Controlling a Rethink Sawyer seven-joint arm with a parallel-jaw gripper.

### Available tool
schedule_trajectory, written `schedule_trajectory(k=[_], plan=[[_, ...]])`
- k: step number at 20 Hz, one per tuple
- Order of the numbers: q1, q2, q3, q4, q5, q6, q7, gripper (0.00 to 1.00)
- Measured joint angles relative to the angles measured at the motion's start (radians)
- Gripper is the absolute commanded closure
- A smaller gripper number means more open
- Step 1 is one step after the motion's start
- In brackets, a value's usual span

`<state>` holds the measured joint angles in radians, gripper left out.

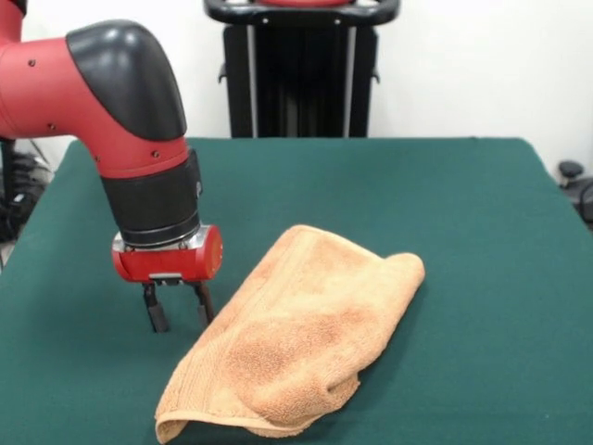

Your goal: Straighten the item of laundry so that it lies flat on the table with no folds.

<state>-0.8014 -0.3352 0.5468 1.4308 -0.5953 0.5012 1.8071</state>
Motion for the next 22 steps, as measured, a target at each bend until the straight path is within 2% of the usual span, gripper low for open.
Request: schedule_trajectory(k=[6, 13, 18, 22], plan=[[-0.002, 0.005, 0.009, -0.013, 0.001, 0.026, 0.000, 0.00], [-0.043, 0.024, 0.051, -0.015, 0.014, 0.053, 0.000, 0.00], [-0.117, 0.058, 0.123, -0.004, 0.024, 0.067, 0.000, 0.00], [-0.220, 0.129, 0.219, -0.002, 0.061, 0.096, 0.000, 0.00]])
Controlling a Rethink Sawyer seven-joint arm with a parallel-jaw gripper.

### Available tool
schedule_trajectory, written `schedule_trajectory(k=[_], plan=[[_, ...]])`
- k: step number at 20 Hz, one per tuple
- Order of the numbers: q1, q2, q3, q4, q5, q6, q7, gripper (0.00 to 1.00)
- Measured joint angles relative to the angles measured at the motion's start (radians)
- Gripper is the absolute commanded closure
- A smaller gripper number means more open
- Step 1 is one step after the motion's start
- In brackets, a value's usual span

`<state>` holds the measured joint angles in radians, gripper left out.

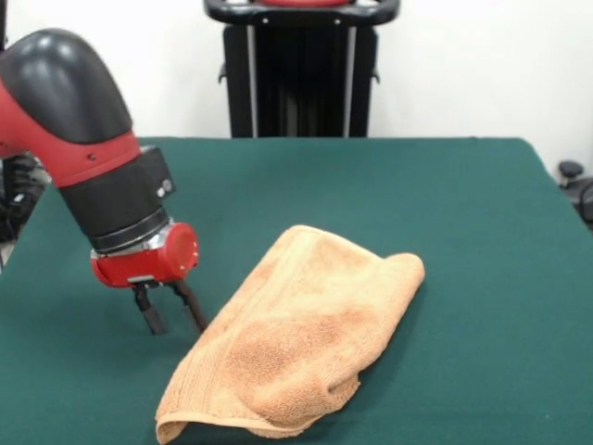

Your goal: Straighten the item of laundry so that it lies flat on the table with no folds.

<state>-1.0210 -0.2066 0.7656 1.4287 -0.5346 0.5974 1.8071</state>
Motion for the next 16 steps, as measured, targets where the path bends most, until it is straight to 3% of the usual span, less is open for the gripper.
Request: schedule_trajectory(k=[9, 16], plan=[[-0.096, 0.110, 0.118, -0.003, 0.011, 0.013, -0.001, 0.00], [-0.098, 0.223, 0.210, -0.003, 0.010, 0.013, -0.041, 0.00]])
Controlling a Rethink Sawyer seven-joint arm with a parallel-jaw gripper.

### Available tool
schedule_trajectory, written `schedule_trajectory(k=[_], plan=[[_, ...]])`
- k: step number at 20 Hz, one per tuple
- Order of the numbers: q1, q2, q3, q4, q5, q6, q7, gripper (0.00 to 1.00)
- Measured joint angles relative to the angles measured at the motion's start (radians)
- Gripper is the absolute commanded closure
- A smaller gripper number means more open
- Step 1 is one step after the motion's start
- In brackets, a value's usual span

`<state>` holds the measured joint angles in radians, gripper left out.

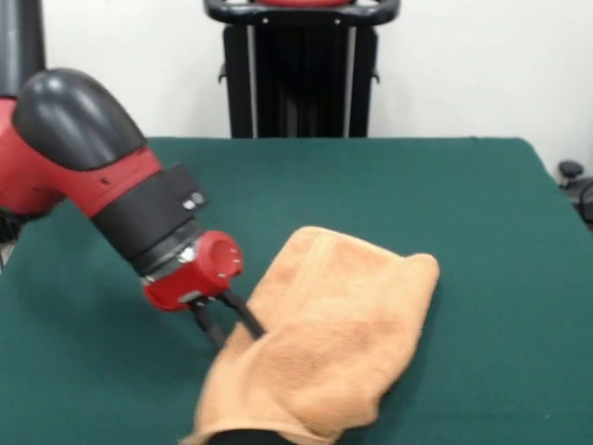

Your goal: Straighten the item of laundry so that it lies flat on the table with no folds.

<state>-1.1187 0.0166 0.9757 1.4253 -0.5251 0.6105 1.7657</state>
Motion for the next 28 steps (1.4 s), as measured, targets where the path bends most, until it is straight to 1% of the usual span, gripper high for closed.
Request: schedule_trajectory(k=[5, 7, 9, 10, 18, 28], plan=[[-0.007, 0.109, 0.063, 0.000, 0.002, 0.000, -0.064, 0.00], [-0.014, 0.174, 0.096, 0.000, 0.004, 0.000, -0.114, 0.00], [-0.019, 0.212, 0.112, 0.001, 0.004, 0.000, -0.148, 0.00], [-0.026, 0.247, 0.129, 0.002, 0.004, 0.000, -0.185, 1.00], [-0.034, 0.277, 0.147, 0.007, 0.004, 0.000, -0.234, 1.00], [-0.036, 0.278, 0.147, 0.007, 0.003, 0.000, -0.235, 1.00]])
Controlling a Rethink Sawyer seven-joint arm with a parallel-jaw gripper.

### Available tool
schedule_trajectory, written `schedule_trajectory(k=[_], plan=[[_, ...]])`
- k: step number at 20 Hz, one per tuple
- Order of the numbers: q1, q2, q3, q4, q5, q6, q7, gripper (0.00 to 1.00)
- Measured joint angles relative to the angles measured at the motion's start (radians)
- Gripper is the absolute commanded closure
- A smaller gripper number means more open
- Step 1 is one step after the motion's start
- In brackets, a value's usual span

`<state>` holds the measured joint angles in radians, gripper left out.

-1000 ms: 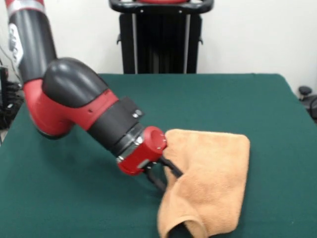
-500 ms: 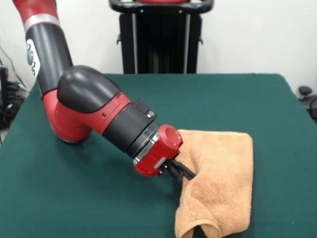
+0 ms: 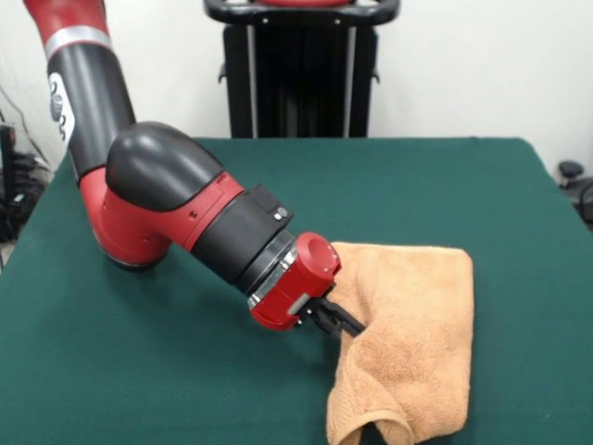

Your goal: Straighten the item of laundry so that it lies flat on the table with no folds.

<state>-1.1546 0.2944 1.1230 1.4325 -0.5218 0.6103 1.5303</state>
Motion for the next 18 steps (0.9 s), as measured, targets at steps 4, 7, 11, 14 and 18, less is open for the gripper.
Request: schedule_trajectory(k=[4, 7, 11, 14, 18], plan=[[-0.002, -0.005, 0.000, 0.005, 0.000, 0.000, 0.000, 1.00], [-0.005, -0.016, 0.000, 0.011, 0.000, 0.006, 0.000, 1.00], [-0.022, -0.042, 0.000, 0.003, 0.001, 0.095, -0.015, 1.00], [-0.033, -0.062, -0.003, -0.042, 0.009, 0.258, -0.072, 1.00], [-0.046, -0.070, -0.003, -0.122, 0.025, 0.485, -0.192, 1.00]])
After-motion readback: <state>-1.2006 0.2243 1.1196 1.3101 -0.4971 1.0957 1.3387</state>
